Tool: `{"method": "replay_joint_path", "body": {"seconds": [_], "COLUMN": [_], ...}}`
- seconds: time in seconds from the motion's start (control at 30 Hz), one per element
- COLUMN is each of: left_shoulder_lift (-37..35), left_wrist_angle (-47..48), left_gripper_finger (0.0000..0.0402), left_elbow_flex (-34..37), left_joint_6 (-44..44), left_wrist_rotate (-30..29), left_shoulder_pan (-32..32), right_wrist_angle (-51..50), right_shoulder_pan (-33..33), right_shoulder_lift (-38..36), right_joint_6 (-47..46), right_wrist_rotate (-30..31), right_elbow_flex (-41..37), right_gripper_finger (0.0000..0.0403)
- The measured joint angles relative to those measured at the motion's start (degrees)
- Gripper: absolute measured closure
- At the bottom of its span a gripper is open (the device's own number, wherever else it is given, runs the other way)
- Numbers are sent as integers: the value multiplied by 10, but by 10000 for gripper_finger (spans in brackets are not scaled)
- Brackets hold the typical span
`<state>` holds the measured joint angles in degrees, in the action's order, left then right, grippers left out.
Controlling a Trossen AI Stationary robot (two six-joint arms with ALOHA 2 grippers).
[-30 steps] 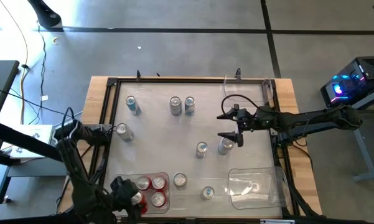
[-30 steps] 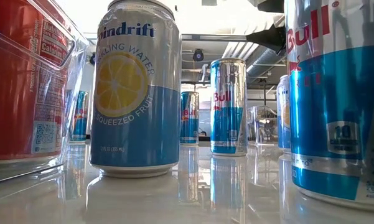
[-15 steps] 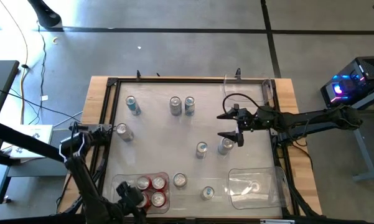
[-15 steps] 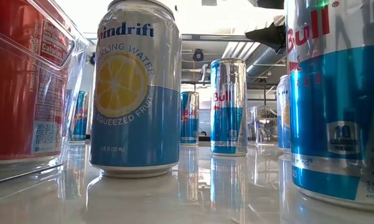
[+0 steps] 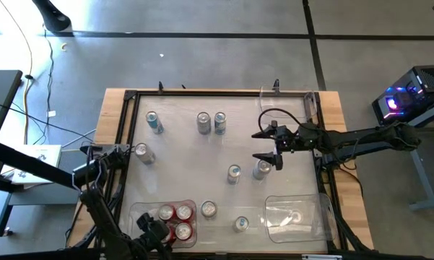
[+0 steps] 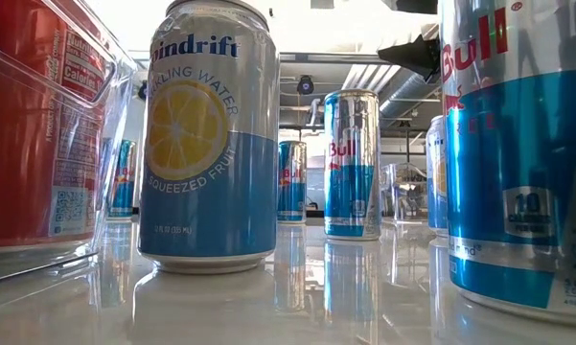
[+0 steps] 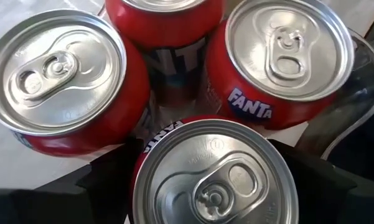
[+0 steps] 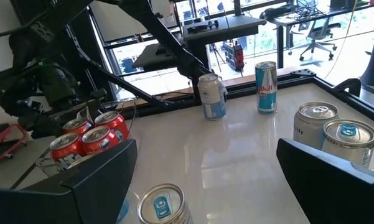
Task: Sort soda cans
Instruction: Put the orange soda can into the bottom left transparent bin
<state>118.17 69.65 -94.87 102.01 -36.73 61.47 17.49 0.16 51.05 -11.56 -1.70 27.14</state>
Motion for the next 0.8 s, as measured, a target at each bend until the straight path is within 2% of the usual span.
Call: {"method": "replay_joint_path", "body": {"seconds": [0.43,0.57,0.8], "left_shoulder_lift": [-1,-8,-57], "left_wrist_angle": [6,5,2], "left_gripper_finger": [56,53,53], "left_elbow_flex": [1,1,1], "left_joint_6": [54,49,20], "left_wrist_rotate": [16,50,37], "left_shoulder_pan": [-1,-4,-5], "right_wrist_angle": [-1,-1,-1], "right_shoulder_pan": [0,0,0], "right_shoulder_lift": [0,0,0], "right_joint_6": [3,13,15], "right_wrist_rotate": [0,0,0], "right_elbow_flex": [0,0,0], "right_gripper_finger": [20,20,20]}}
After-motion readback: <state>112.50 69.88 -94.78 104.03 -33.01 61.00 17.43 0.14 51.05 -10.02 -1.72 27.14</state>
